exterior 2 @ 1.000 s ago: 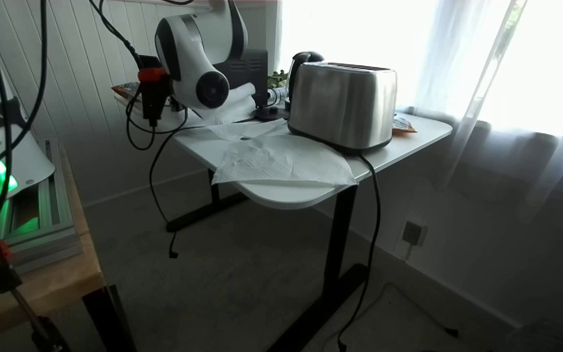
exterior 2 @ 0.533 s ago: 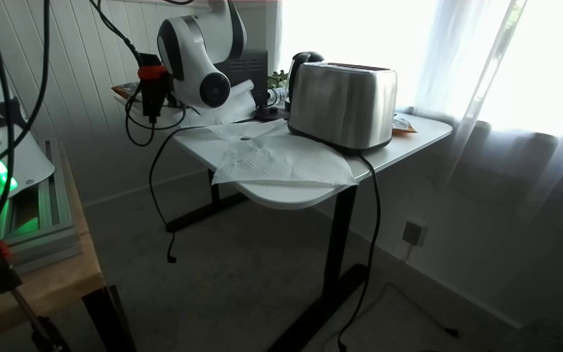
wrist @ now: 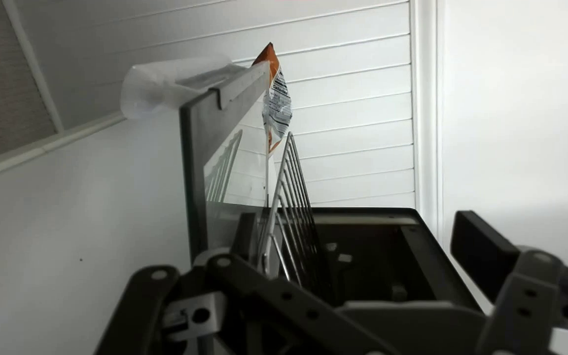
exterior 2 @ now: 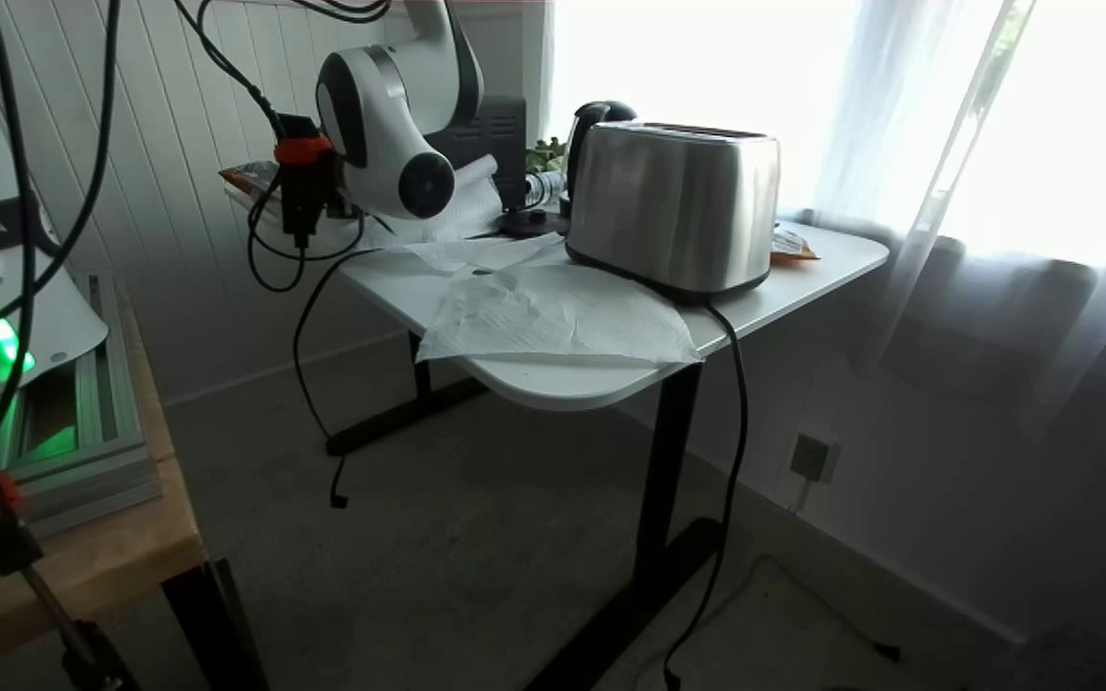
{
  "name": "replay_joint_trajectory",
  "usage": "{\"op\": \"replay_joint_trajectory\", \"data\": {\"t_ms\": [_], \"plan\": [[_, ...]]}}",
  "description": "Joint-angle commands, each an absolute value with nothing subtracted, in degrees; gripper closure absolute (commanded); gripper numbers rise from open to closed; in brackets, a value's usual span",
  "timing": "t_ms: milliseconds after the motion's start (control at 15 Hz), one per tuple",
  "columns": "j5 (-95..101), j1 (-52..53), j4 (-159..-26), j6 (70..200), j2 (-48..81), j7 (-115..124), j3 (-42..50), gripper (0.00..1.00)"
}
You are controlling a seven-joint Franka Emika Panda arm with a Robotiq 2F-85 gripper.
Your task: Pull the bottom tray completely out of the oven
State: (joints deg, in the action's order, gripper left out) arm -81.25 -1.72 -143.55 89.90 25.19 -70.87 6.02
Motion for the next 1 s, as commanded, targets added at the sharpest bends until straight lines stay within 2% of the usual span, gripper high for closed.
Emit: {"op": "replay_joint_trajectory", "data": {"t_ms": [0,733,867,933], "plan": [[-80.44,-0.83,-140.79,90.82,27.18,-69.58,5.16,0.0],[-79.16,0.1,-136.74,89.28,29.98,-67.47,3.51,0.02],[-79.13,-0.14,-136.99,89.28,29.62,-67.52,3.67,0.16],[-79.14,-0.3,-137.25,89.43,29.33,-67.59,3.86,0.32]]}}
